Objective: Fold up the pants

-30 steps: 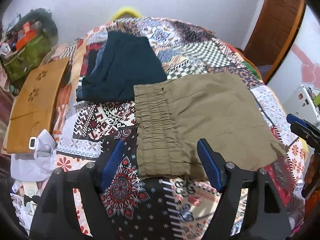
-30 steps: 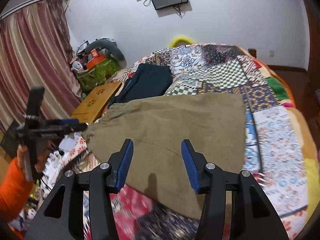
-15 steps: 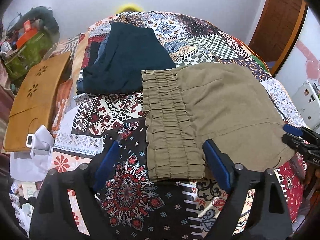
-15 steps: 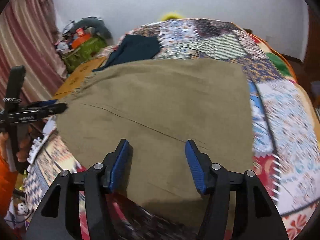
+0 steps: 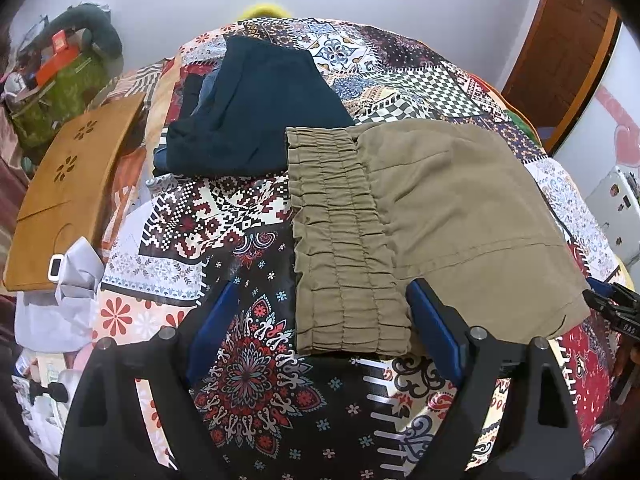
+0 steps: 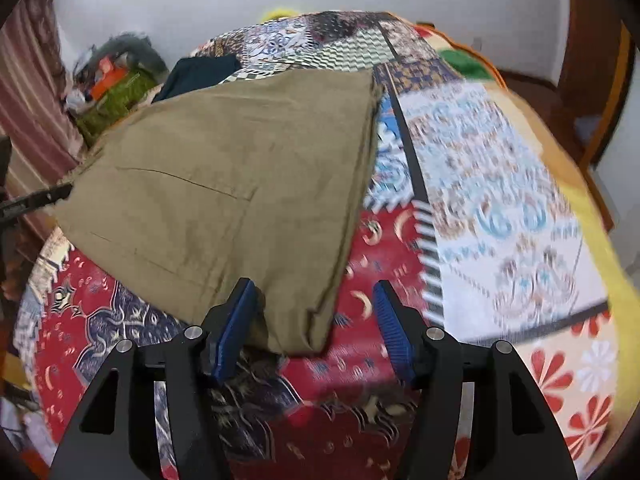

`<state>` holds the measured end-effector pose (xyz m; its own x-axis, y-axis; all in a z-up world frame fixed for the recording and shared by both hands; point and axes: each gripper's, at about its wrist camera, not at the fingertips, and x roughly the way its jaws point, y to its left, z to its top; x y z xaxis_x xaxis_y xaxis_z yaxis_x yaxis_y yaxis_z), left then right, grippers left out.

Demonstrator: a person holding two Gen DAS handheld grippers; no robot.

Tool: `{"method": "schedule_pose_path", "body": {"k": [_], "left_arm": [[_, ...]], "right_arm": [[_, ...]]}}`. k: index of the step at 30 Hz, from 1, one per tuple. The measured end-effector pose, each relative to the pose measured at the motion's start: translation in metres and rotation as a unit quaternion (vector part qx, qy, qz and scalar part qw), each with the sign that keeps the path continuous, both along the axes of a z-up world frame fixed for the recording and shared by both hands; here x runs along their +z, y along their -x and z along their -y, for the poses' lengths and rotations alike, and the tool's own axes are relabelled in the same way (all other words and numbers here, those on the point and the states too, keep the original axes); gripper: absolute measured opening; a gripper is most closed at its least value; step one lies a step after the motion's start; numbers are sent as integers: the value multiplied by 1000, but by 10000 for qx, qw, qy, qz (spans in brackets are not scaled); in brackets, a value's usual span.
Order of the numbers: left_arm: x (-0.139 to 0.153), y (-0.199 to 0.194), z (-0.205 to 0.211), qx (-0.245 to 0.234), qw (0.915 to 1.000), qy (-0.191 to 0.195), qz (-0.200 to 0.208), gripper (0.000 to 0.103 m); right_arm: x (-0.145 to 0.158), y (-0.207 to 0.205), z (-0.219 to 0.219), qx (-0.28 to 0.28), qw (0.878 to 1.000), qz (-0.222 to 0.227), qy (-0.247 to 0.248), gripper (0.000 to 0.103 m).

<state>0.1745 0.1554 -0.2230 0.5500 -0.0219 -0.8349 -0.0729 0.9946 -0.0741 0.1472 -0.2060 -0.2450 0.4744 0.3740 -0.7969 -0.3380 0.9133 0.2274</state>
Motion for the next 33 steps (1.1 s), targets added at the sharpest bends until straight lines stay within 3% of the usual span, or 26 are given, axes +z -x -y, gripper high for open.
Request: {"method": "schedule_pose_path", "body": {"k": [7, 20, 25, 33], "left_arm": [[15, -6, 0, -24, 10000, -9, -59, 88], [63, -55, -12, 143, 9990, -229, 363, 88], [58, -86, -17, 169, 9989, -295, 321, 88], [27, -128, -21, 138, 9994, -313, -42, 88]], "right_arm": [[14, 1, 8, -16, 9999, 76, 152, 57], [80, -55, -3, 48, 9946, 942, -423, 59], [85, -90, -7, 57, 9935, 1077, -360, 59], [59, -162, -14, 25, 9965, 820, -176, 59]]}}
